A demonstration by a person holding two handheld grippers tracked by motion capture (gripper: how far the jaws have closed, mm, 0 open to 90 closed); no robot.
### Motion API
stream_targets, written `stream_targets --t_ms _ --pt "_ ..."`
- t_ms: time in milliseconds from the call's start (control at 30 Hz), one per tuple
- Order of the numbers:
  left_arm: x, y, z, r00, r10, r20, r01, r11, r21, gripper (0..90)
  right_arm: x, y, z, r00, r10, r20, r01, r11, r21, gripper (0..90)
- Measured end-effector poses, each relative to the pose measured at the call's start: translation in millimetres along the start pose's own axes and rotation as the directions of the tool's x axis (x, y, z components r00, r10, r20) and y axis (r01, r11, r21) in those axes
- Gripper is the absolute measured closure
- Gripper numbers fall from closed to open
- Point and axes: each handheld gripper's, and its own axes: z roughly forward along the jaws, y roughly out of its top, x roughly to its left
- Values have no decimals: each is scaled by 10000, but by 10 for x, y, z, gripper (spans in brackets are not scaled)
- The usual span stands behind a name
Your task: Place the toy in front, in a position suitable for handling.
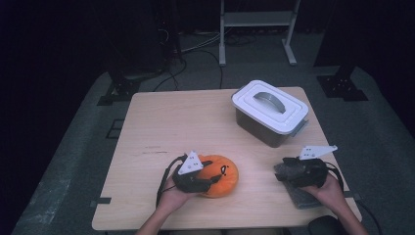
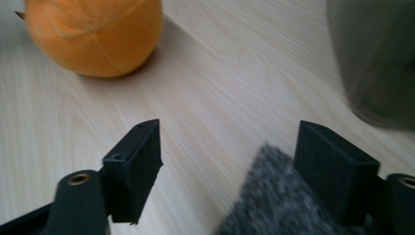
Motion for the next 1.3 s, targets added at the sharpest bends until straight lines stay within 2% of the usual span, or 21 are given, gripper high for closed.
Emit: stream_targets --t_ms 33,67,133,233,300,400,433,533,633,700,767,800,900,967,1033,1167,1300 --pt "-1 3 -12 10000 -10 41 10 10000 32 402 0 0 0 10000 0 0 0 10000 0 257" --pt "-2 8 -24 9999 -2 105 2 10000 13 366 -56 -59 -29 9998 69 186 -72 9998 165 296" --pt "-4 19 -41 9999 88 89 -88 9999 62 341 -103 -113 -40 9998 119 179 -125 9995 306 335" --pt "8 44 -81 9999 145 -46 -145 9999 -32 293 -160 -187 -45 9991 266 321 -284 9979 589 356" --pt "30 55 -115 10000 61 67 -60 9998 -174 275 -187 -224 -36 9988 260 415 -291 9967 763 363" --pt "62 65 -158 9998 147 147 -143 9997 -219 261 -226 -270 -1 9983 351 458 -397 9940 1022 383" --pt "73 67 -169 9996 158 214 -153 9996 -241 250 -233 -285 13 9983 304 489 -356 9932 1110 391" --pt "127 71 -223 9974 616 380 -611 9980 -149 218 -241 -322 33 9984 108 548 -176 9920 1254 429" --pt "195 57 -267 9955 731 598 -723 9973 -163 210 -233 -342 35 9979 -107 636 26 9920 1260 475" --pt "258 36 -276 9949 680 748 -671 9976 -146 197 -219 -354 37 9967 -305 754 210 9920 1244 504" --pt "310 9 -270 9946 664 801 -666 9978 1 204 -216 -370 34 9969 -297 730 212 9932 1143 544" --pt "343 -14 -256 9949 488 887 -500 9987 110 208 -218 -377 31 9973 -262 687 185 9938 1096 560" --pt "377 -73 -205 9926 135 1206 -167 9995 258 238 -221 -391 17 9985 -161 521 106 9945 1044 681" --pt "368 -99 -182 9919 44 1272 -69 9998 192 248 -229 -388 14 9990 -158 423 112 9941 1077 748" --pt "360 -120 -161 9918 16 1281 -25 10000 69 248 -233 -381 20 9994 35 340 -71 9943 1067 776" --pt "352 -196 -119 9911 -355 1280 365 9993 -53 255 -218 -348 25 9998 130 147 -144 9943 1054 800" --pt "322 -188 -117 9927 -316 1160 324 9995 -50 269 -121 -195 21 9995 -18 -324 33 9989 469 800"
